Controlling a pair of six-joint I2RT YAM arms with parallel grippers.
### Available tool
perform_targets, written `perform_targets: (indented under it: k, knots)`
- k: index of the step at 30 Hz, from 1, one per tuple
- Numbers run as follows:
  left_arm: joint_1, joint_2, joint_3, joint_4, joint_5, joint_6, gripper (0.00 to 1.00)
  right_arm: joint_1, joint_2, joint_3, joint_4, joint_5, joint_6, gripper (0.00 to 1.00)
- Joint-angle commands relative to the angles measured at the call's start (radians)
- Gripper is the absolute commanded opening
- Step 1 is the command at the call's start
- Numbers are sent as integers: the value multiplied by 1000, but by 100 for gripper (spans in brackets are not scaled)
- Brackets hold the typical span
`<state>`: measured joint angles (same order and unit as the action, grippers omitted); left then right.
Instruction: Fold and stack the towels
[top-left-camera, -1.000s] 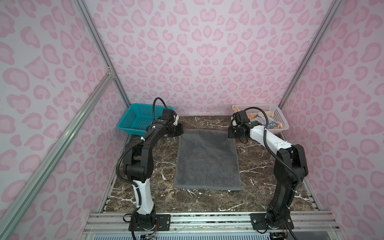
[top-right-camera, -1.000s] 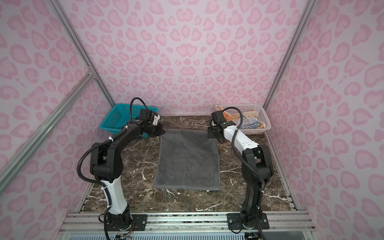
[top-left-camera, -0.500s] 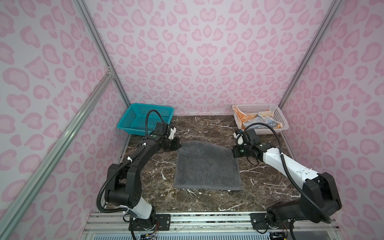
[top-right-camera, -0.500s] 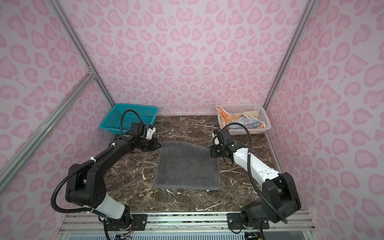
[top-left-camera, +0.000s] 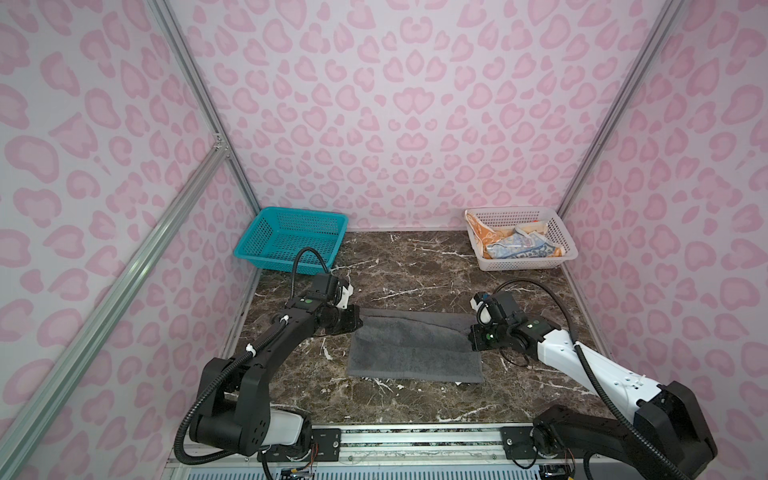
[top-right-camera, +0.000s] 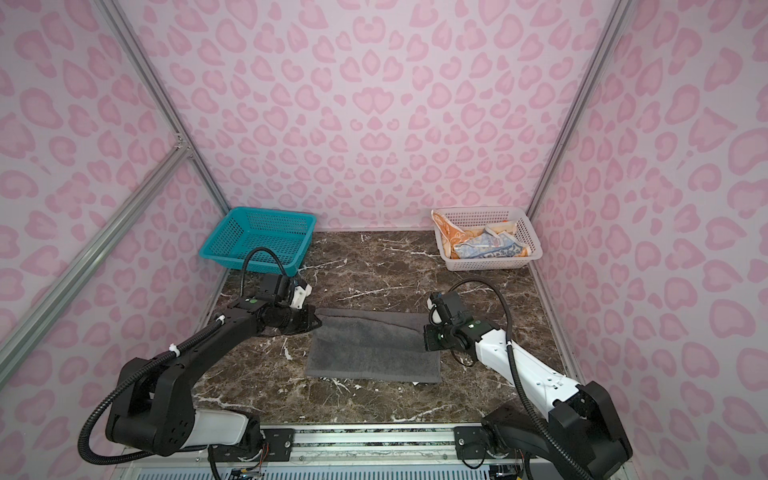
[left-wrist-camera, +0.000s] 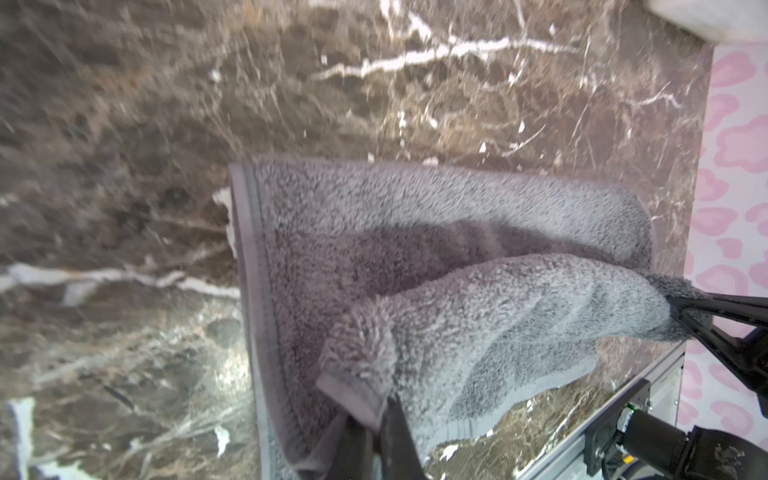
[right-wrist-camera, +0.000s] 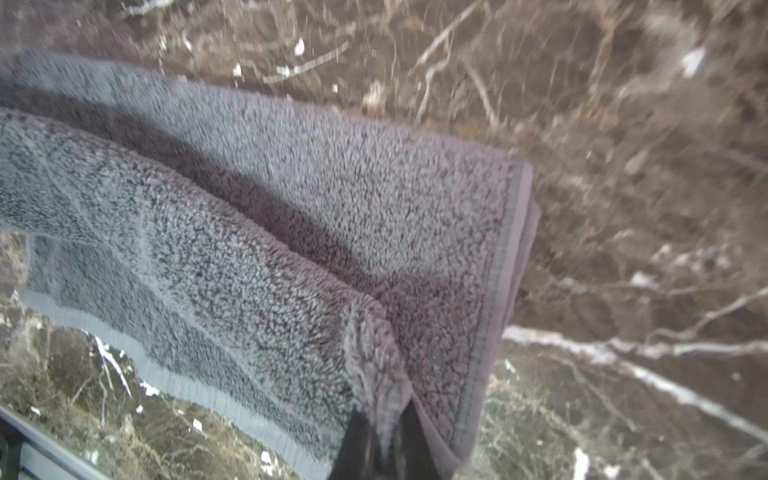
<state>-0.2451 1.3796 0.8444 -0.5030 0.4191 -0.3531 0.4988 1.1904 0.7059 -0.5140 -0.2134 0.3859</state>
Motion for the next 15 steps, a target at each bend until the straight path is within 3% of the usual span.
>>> perform_targets:
  k: [1,4,8,12,15]
  knots:
    - [-3,-36,-27,-12,1,-30,3,18,-21,-27,-38,-7,52,9]
    - [-3,-59,-57,-27,-9,-41,3,21,-44,-57,-53,-4,82,14]
    - [-5,-49,-110,-35,-1,-59,6,23,-52,-82,-66,-5,107,33]
    - [-12,-7,-116,-72,-15,-84,19,20,-43,-75,-82,-11,113,49]
    - [-12,-3,-111,-100,-35,-99,34,1,-33,-46,-116,-15,113,58]
